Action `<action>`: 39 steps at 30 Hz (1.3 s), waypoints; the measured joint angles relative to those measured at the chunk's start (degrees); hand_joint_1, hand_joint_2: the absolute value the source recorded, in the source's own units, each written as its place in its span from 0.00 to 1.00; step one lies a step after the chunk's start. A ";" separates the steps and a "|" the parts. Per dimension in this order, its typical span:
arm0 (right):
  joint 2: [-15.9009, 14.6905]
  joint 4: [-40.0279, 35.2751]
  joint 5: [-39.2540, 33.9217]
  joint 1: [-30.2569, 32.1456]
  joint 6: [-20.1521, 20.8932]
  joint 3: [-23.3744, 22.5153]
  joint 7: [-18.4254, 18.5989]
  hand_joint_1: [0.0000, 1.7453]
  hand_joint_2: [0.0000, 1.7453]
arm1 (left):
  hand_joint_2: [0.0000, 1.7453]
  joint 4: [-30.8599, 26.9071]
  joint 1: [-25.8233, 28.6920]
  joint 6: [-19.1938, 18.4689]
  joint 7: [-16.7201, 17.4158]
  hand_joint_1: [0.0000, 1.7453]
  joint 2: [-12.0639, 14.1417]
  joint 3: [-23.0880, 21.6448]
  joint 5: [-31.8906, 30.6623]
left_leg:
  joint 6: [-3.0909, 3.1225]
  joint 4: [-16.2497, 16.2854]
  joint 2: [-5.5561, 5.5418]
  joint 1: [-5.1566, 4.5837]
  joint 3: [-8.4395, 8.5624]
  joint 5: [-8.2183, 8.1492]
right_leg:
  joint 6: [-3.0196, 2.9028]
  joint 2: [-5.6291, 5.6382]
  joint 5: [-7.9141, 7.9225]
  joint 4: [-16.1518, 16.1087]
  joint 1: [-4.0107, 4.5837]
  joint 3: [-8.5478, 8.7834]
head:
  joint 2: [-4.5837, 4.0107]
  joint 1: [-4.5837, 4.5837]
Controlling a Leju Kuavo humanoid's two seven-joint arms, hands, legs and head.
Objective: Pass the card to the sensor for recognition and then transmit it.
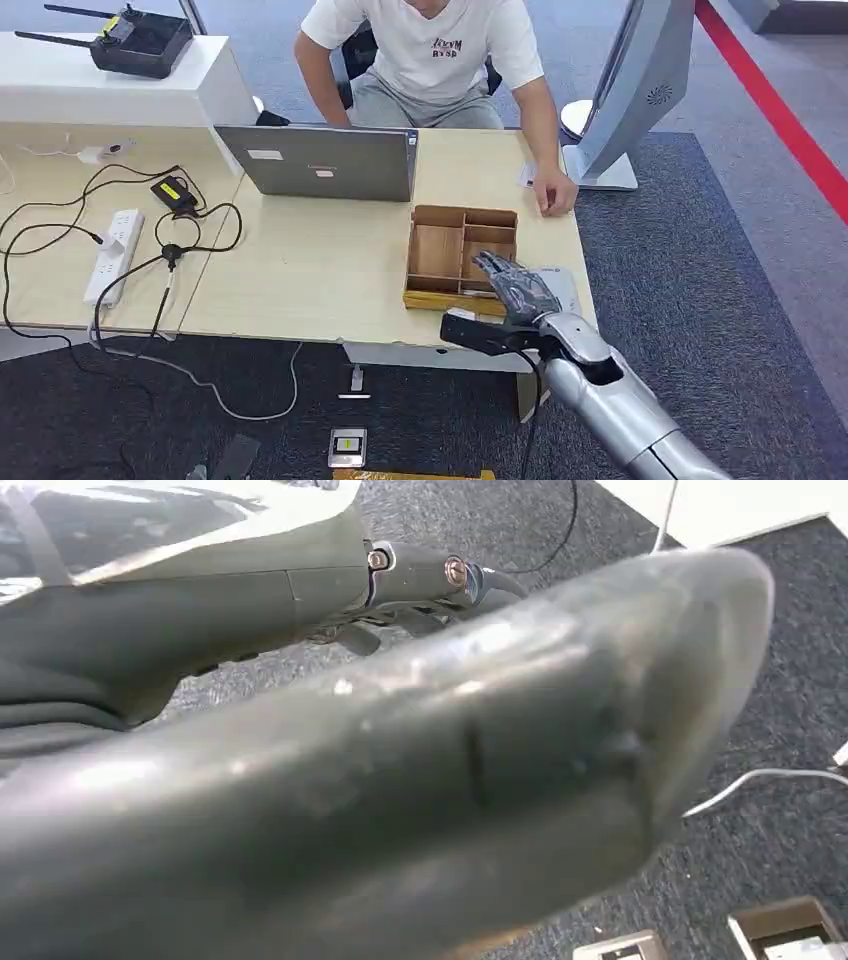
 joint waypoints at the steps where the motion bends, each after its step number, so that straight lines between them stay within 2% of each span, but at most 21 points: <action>1: 0.07 0.13 0.00 0.00 -0.09 0.09 -0.13 0.00 1.00 | 0.00 0.00 0.01 0.02 0.00 0.00 0.00 0.00 0.00 | 0.00 0.00 0.00 0.00 0.00 0.00 | 0.00 0.00 0.00 0.00 0.00 0.00 | 0.00 0.00; 13: 0.31 1.20 0.00 0.02 -0.31 0.33 -0.26 0.00 1.00 | 0.00 0.00 0.59 0.28 -0.15 0.00 0.00 0.00 0.22 | 0.00 0.00 0.00 0.00 0.01 0.00 | 0.00 0.00 0.00 0.00 0.00 0.00 | 0.00 0.00; 32: -0.94 2.41 -0.09 -0.08 -3.32 -0.85 0.70 0.00 1.00 | 0.00 0.00 0.65 0.11 -0.15 0.00 0.00 0.00 0.13 | 0.00 0.00 0.00 0.00 0.00 0.00 | 0.00 0.00 0.00 -0.01 0.00 -0.01 | 0.00 0.00; 33: -1.01 2.43 -0.13 -0.08 -3.34 -0.98 0.70 0.03 1.00 | 0.00 0.00 0.62 0.11 -0.13 0.00 0.00 0.00 0.13 | 0.00 0.00 0.00 0.00 0.00 0.00 | 0.00 0.00 0.00 -0.01 0.00 -0.01 | 0.00 0.00; 34: -1.05 2.45 -0.20 -0.07 -3.37 -1.09 0.72 0.23 1.00 | 0.00 0.00 0.60 0.09 -0.11 0.00 0.00 0.00 0.11 | 0.00 0.00 0.00 0.00 0.00 0.00 | 0.00 0.00 0.00 -0.01 0.00 -0.01 | 0.00 0.00; 35: -1.09 2.51 -0.37 -0.08 -3.39 -1.11 0.74 0.89 1.00 | 0.00 0.00 0.60 0.09 -0.11 0.00 0.00 0.00 0.07 | 0.00 0.00 0.00 0.00 0.00 0.00 | 0.00 0.00 0.00 -0.01 0.00 -0.01 | 0.00 0.00; 38: -1.14 2.84 -0.50 -0.07 -3.41 -1.18 0.79 0.96 1.00 | 0.00 0.00 0.59 0.11 -0.11 0.00 0.00 0.00 0.07 | 0.00 0.00 0.00 0.00 0.00 0.00 | 0.00 0.00 0.00 -0.01 0.00 -0.02 | 0.00 0.00; 39: -1.14 2.89 -0.50 -0.08 -3.41 -1.18 0.76 0.94 1.00 | 0.00 0.00 0.58 0.13 -0.11 0.00 0.00 0.00 0.07 | 0.00 0.00 0.00 0.00 0.00 0.00 | 0.00 0.00 0.00 -0.01 0.00 -0.01 | 0.00 0.00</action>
